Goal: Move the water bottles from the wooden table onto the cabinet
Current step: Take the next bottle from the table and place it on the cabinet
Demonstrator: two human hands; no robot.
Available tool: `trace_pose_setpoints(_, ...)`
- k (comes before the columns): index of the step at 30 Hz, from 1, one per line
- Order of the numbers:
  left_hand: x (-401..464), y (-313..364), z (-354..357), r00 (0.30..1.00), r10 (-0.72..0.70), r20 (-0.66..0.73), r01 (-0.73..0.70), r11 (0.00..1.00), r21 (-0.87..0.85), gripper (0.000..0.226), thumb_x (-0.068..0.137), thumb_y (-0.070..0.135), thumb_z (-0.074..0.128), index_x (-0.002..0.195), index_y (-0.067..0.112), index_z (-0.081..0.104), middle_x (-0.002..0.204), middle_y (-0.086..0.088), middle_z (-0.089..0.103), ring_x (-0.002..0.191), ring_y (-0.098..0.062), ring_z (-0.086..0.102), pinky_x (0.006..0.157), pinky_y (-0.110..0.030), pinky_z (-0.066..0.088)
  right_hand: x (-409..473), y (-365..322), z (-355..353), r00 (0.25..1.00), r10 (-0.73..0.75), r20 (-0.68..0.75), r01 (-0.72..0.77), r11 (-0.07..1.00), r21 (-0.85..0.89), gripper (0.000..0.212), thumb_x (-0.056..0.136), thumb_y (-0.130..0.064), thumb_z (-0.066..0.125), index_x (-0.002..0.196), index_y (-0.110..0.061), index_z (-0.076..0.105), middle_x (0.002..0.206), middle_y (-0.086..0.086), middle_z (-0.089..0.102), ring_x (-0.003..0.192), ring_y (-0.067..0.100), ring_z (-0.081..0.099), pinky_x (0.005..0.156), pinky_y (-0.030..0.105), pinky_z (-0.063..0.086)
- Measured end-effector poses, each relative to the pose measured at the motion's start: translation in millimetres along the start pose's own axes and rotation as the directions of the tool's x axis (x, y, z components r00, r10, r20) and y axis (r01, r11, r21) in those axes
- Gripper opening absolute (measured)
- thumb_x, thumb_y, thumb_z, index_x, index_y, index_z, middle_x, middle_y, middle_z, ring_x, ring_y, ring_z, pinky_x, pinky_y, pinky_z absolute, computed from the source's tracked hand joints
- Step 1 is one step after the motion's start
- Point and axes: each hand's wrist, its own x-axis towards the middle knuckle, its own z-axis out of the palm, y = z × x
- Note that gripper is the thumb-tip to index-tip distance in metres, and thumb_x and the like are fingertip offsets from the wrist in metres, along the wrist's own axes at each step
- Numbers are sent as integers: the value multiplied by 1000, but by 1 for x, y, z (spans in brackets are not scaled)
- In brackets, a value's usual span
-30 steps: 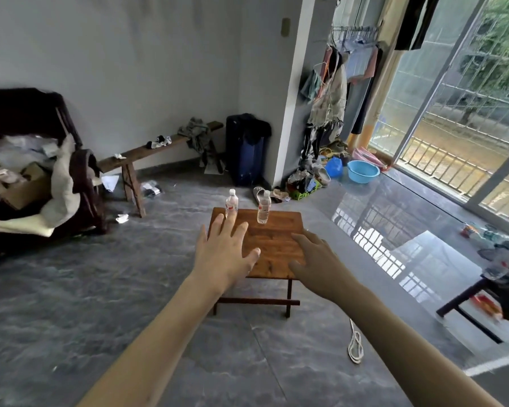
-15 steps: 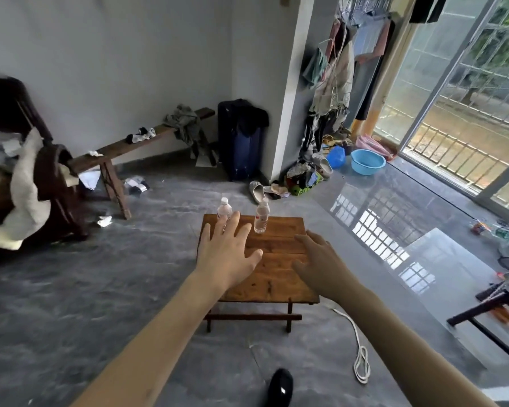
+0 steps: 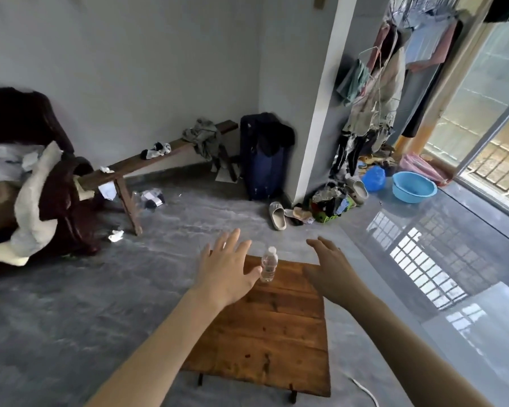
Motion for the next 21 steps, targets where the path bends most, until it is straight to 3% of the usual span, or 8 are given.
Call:
trace_pose_setpoints(7, 74, -3, 23, 994, -25, 108, 26, 1000, -4, 73, 99, 64, 39, 160, 31, 20, 172, 2, 1, 158, -24, 4, 125, -49, 10, 74, 28, 23, 997, 31, 70, -34, 998, 51, 61, 92, -32, 51, 150, -25, 33, 160, 4, 27, 145, 28, 28, 114, 44, 31)
trace_pose_setpoints(21, 227, -29, 113, 942, 110, 316, -110, 994, -16, 86, 93, 59, 58, 161, 29, 15, 172, -1, 1, 158, -26, 4, 125, -48, 11, 181, 67, 100, 972, 204, 113, -213, 974, 74, 62, 90, -33, 55, 148, -25, 35, 155, 3, 36, 137, 27, 41, 108, 44, 42)
